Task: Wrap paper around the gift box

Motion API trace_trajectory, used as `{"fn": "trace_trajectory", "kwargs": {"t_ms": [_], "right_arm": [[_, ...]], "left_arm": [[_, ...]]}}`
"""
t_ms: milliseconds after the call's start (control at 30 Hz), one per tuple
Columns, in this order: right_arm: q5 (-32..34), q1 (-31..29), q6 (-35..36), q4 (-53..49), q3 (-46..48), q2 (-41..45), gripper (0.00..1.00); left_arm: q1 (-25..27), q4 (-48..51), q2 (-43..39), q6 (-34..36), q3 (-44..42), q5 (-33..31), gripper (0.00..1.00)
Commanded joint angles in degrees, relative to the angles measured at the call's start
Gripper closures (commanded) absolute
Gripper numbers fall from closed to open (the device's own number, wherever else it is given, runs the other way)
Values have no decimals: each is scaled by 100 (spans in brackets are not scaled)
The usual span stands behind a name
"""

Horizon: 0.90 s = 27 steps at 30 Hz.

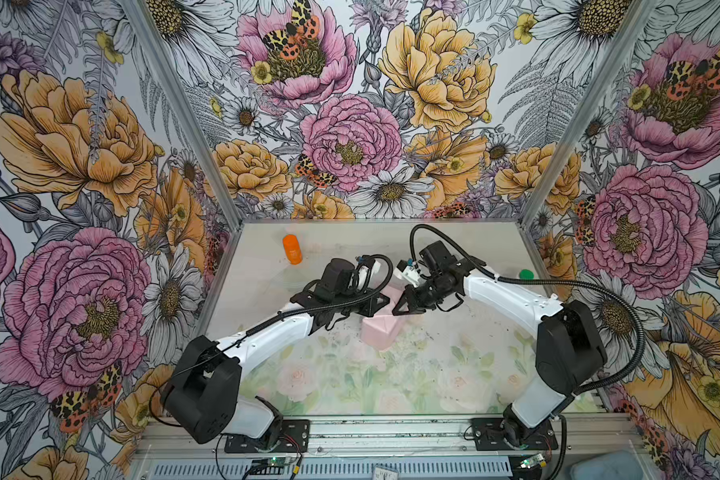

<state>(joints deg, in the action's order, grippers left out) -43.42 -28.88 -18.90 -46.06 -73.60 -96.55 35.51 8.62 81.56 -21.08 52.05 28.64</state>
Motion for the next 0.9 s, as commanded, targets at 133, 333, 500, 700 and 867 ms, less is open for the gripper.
{"fn": "trace_trajectory", "kwargs": {"t_ms": [133,333,500,700,867], "right_arm": [[202,14,-80,-298,-72,-279,100],[166,10,-107,-324,-107,-294,100],[97,0,-117,-358,-137,-322,100],[47,-3,-139,-404,-172,-329,100],[-17,-4,-208,-403,-240,-260,100]], "left_arm": [[67,-330,182,-41,110,142,97],[63,-407,314,-63,125,46,97],[65,-457,433,-47,121,-50,97],[66,-384,561,-33,103,-253,97],[52,19,620,139,13,-569,99]]}}
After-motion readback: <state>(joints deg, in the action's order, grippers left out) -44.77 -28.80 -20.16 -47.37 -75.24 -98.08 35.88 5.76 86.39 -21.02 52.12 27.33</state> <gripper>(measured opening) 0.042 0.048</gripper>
